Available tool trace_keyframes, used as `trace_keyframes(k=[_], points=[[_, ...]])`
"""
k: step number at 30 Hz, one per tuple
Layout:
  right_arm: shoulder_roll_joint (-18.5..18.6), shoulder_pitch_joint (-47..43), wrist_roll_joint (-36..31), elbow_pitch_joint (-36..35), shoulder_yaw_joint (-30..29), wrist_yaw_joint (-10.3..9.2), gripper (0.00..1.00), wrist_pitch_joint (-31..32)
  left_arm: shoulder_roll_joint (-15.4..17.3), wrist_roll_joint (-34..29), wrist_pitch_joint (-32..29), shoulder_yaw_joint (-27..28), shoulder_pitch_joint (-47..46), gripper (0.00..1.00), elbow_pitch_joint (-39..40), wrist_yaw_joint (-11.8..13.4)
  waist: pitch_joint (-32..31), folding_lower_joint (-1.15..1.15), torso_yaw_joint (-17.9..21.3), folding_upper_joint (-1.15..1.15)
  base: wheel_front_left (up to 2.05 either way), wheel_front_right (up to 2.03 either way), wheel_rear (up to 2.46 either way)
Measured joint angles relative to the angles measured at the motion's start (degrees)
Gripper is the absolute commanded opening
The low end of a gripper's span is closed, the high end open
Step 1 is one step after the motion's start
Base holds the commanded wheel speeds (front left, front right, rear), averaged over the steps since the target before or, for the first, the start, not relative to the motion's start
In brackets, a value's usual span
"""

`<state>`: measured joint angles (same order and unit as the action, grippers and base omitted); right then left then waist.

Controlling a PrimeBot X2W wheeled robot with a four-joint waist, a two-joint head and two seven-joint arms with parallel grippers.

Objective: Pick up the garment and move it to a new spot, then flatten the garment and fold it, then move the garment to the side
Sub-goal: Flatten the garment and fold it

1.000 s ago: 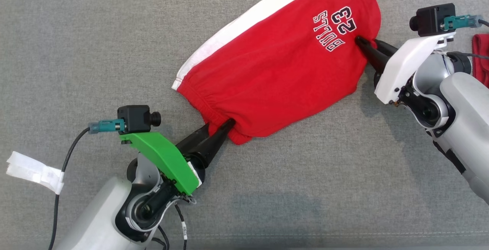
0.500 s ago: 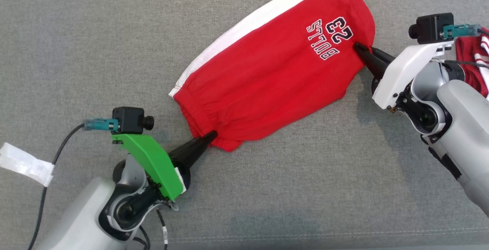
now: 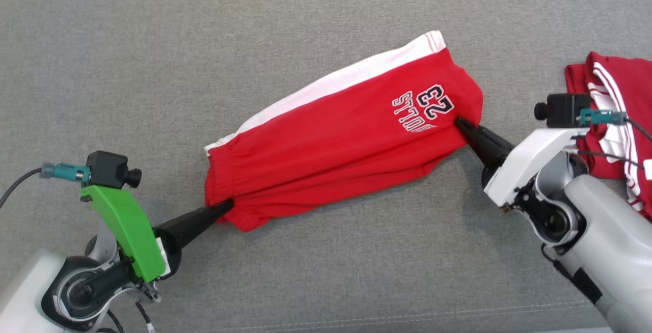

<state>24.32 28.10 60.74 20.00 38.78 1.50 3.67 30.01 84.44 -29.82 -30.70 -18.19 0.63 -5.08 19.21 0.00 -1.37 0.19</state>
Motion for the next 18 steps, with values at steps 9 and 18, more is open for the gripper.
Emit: trace_keyframes(k=[9,18], points=[[-2.88,-10.7,2.44,-7.39,-1.15,-1.14,0.0,-5.92,6.32,1.38,-4.32,1.1,3.0,0.0,0.87,-0.03,-1.48,0.0,4.29,0.0,0.0,0.0,0.0],[-4.9,-16.13,1.8,-12.89,0.56,-2.32,0.0,-9.79,10.87,-0.25,-5.28,2.86,3.0,0.0,0.99,-0.48,-1.14,0.0,8.27,0.0,0.0,0.0,0.0]])
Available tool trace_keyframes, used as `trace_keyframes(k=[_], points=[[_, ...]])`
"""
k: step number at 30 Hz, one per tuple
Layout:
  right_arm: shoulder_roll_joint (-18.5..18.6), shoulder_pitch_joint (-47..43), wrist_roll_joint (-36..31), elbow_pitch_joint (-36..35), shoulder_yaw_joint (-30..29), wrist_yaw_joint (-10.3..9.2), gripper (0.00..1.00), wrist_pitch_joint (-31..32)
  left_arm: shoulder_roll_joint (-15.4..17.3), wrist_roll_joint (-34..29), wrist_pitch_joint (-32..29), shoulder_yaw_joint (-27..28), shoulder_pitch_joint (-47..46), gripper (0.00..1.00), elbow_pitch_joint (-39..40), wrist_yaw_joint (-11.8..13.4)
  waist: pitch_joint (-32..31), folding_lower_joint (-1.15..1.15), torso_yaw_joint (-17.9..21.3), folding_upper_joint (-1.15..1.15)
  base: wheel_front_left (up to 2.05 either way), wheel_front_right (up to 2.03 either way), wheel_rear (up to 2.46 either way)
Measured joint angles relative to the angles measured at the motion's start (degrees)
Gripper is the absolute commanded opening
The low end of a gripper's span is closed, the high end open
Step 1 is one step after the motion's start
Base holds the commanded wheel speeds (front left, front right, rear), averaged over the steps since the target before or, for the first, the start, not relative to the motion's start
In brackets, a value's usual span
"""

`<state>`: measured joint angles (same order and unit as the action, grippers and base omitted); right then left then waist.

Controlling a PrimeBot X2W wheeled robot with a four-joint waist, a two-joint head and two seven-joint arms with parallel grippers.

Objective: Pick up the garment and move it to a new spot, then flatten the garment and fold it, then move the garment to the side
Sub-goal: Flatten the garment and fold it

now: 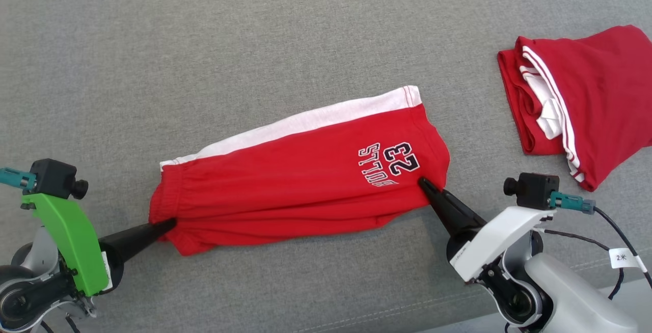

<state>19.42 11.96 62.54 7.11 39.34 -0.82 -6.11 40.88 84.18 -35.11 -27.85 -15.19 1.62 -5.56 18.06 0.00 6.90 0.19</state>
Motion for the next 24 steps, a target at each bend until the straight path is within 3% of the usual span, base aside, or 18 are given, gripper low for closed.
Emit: trace_keyframes(k=[4,6,7,8,9,10,11,15,21,24], points=[[0.71,-0.27,-1.67,-0.23,0.46,-1.13,0.0,-0.74,-0.29,-1.23,0.25,-0.46,-0.01,0.0,0.44,-0.04,0.41,0.0,0.93,0.0,0.0,0.0,0.0],[1.31,-0.29,-2.35,-0.24,0.65,-1.57,0.13,-0.71,-0.57,-1.96,0.45,-1.05,-0.01,0.0,0.75,-0.07,0.59,0.0,0.9,0.0,0.0,0.0,0.0],[1.75,-0.31,-2.71,-0.25,0.64,-1.83,0.27,-0.73,-0.81,-2.32,0.45,-1.65,-0.02,0.0,0.76,-0.11,0.63,0.0,0.74,0.0,0.0,0.0,0.0],[2.27,-0.32,-3.05,-0.24,0.57,-1.98,0.74,-0.75,-1.22,-2.66,0.47,-2.05,-0.02,0.13,0.73,-0.16,0.64,0.0,0.52,0.0,0.0,0.0,0.0],[2.27,-0.32,-3.05,-0.24,0.57,-1.98,1.0,-0.75,-1.22,-2.66,0.47,-2.05,-0.02,0.29,0.73,-0.16,0.64,0.0,0.52,0.0,0.0,0.0,0.0],[2.68,-0.32,-3.32,-0.23,0.43,-2.41,1.0,-0.76,-1.71,-2.97,0.69,-2.18,-0.02,0.44,0.71,-0.23,0.65,0.0,0.25,0.0,0.0,0.0,0.0],[3.01,-0.37,-3.34,-0.2,0.38,-2.74,1.0,-0.75,-2.14,-3.07,1.03,-2.21,-0.02,0.99,0.71,-0.24,0.65,0.0,-0.03,0.0,0.0,0.0,0.0],[3.61,-0.9,-3.56,-0.27,0.42,-2.86,1.0,-0.75,-2.46,-4.63,3.42,-2.11,-0.01,1.0,0.45,-0.24,0.47,0.0,-1.38,0.0,0.0,0.0,0.0],[5.77,-1.01,-3.63,-0.83,-1.75,-3.9,1.0,-1.24,-2.44,-12.36,10.57,-0.47,0.38,1.0,1.07,-0.13,-0.55,0.0,-3.38,0.0,0.0,0.0,0.0],[7.23,-1.0,-3.63,-0.83,-3.08,-4.37,1.0,-1.43,-2.68,-18.48,16.9,1.93,0.55,1.0,0.92,2.05,-1.11,0.0,-4.52,0.0,0.0,0.0,0.0]])
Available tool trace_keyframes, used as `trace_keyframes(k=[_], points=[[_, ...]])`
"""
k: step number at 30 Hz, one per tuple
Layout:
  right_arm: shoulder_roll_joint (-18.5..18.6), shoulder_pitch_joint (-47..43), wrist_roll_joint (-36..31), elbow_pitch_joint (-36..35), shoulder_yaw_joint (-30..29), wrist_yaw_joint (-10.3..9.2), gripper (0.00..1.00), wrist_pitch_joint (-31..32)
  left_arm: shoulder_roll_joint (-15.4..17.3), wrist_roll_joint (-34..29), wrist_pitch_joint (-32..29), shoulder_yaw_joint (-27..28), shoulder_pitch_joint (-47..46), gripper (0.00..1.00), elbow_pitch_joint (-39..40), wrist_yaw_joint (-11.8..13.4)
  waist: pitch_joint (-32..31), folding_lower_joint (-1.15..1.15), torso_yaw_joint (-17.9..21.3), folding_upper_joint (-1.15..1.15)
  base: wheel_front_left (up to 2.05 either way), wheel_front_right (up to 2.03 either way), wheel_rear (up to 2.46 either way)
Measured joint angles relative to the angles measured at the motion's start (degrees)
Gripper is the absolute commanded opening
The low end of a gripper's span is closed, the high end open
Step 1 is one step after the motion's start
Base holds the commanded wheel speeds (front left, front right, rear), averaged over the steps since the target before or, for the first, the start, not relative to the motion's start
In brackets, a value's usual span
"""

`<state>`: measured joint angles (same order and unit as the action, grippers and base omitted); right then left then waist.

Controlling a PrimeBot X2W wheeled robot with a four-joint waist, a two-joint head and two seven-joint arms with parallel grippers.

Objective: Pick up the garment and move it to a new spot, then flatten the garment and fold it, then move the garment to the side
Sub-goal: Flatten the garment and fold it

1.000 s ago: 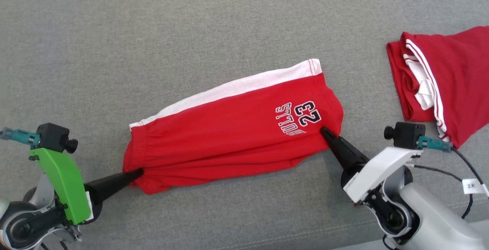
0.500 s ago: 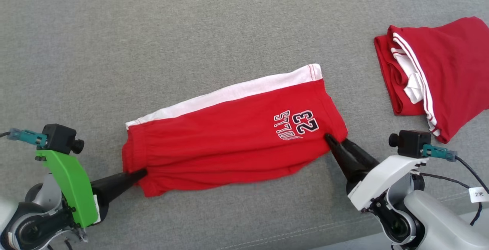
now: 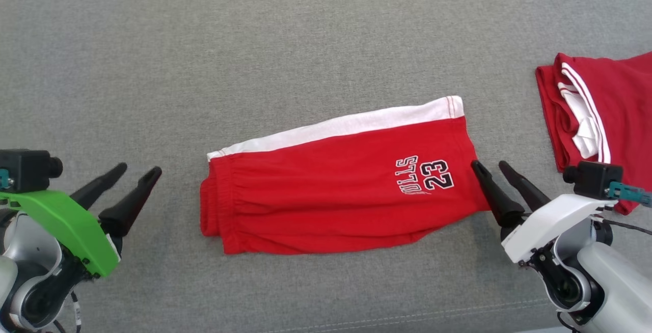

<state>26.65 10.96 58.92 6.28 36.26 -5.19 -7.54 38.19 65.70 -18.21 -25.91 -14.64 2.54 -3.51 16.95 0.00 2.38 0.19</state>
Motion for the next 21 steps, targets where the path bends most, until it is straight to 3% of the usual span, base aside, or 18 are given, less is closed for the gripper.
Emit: trace_keyframes(k=[1,3,9,15,21], points=[[0.78,0.01,0.02,0.03,-0.88,-0.38,1.0,0.01,-0.93,-3.08,3.96,1.22,0.05,1.0,-0.01,1.42,-0.29,0.0,-0.89,0.0,0.0,0.0,0.0],[1.11,0.04,0.19,0.23,-1.65,-0.45,1.0,0.04,-3.74,-3.54,8.4,2.77,0.32,1.0,-0.02,2.75,-0.55,0.0,-1.84,0.0,0.0,0.0,0.0],[2.27,0.04,1.55,2.02,-3.01,-0.94,1.0,1.12,-8.35,-8.09,16.41,1.93,2.63,1.0,0.14,4.81,-1.31,0.0,-4.84,0.0,0.0,0.0,0.0],[2.24,-0.35,2.86,3.75,-3.45,-1.04,1.0,2.41,-9.12,-13.9,22.36,0.82,3.57,1.0,-0.2,6.17,-1.95,0.0,-7.85,0.0,0.0,0.0,0.0],[0.65,-0.93,3.67,4.87,-2.18,-1.04,1.0,4.14,-10.56,-14.57,26.4,0.05,6.95,1.0,-1.31,7.02,-2.25,0.0,-9.72,0.0,0.0,0.0,0.0]])
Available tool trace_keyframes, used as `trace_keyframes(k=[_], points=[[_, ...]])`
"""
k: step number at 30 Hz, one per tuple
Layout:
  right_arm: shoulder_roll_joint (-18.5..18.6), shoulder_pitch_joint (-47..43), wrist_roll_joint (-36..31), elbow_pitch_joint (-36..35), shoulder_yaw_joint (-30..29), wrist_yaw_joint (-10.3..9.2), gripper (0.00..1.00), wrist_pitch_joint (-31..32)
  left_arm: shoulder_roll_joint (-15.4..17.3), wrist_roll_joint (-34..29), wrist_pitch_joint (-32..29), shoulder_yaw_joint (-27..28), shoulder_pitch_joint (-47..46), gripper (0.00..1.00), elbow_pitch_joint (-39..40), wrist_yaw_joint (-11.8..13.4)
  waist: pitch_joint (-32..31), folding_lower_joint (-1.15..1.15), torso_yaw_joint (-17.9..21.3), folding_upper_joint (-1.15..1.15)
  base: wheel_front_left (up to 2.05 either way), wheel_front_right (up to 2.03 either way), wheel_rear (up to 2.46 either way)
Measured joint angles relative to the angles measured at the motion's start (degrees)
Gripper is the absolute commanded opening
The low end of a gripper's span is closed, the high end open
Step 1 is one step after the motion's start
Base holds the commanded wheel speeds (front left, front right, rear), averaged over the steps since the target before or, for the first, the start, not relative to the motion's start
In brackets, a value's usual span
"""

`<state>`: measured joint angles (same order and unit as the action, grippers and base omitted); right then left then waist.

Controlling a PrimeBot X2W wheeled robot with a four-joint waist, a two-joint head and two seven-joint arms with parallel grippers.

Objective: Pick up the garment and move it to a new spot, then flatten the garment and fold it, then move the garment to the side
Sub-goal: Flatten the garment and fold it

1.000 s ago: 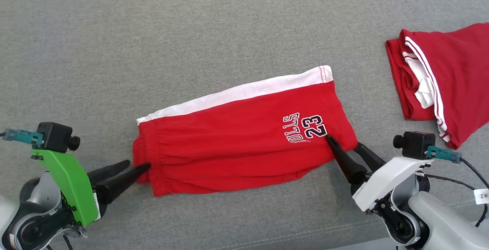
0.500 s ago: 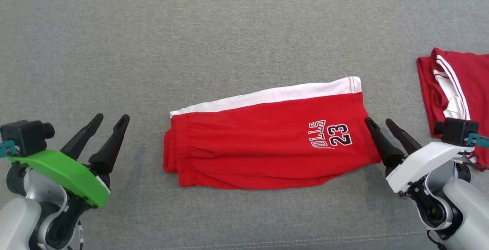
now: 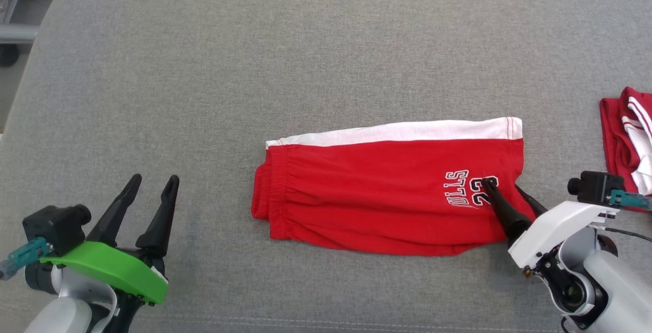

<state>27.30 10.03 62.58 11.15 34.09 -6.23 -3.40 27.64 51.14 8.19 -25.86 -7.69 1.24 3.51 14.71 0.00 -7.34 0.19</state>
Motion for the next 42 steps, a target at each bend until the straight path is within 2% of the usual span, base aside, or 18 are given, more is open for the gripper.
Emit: trace_keyframes(k=[5,6,7,9,11,15,28,42], points=[[-1.67,0.49,0.36,0.94,0.33,0.0,1.0,0.51,-0.86,-0.82,1.89,-0.44,0.97,1.0,-1.1,0.11,-0.01,0.0,-0.08,0.0,0.0,0.0,0.0],[-2.03,0.75,0.55,1.19,0.32,0.0,0.83,0.55,-1.22,-1.07,2.2,-0.53,0.97,1.0,-1.21,0.11,-0.02,0.0,-0.07,0.0,0.0,0.0,0.0],[-2.38,1.19,0.69,1.45,0.26,0.0,0.47,0.68,-1.48,-1.07,2.5,-0.62,0.98,1.0,-1.41,0.11,-0.04,0.0,-0.04,0.0,0.0,0.0,0.0],[-3.01,1.79,1.47,2.13,-0.24,0.0,0.3,0.68,-1.59,-1.08,2.8,-0.8,1.01,1.0,-1.98,0.11,-0.09,0.0,0.06,0.0,0.0,0.0,0.0],[-3.63,2.26,1.78,3.11,-0.52,0.02,0.0,0.74,-1.68,-1.08,2.85,-0.85,1.19,1.0,-2.58,0.11,-0.17,0.0,0.22,0.0,0.0,0.0,0.0],[-4.01,2.68,3.07,5.17,-0.52,0.18,0.0,1.46,-2.0,-1.08,3.49,-0.83,2.19,1.0,-3.26,0.57,-0.52,0.0,0.94,0.0,0.0,0.0,0.0],[-1.8,2.72,3.43,6.61,-2.36,1.18,0.0,1.42,-3.45,-1.67,4.48,-0.83,2.38,1.0,-4.21,0.6,-0.25,0.0,3.46,0.0,0.0,0.0,0.0],[-2.29,7.01,-2.33,6.71,3.46,3.36,0.0,1.94,-3.96,-2.58,4.55,-2.1,2.19,1.0,-4.86,0.44,0.12,0.0,3.68,0.0,0.0,0.0,0.0]])
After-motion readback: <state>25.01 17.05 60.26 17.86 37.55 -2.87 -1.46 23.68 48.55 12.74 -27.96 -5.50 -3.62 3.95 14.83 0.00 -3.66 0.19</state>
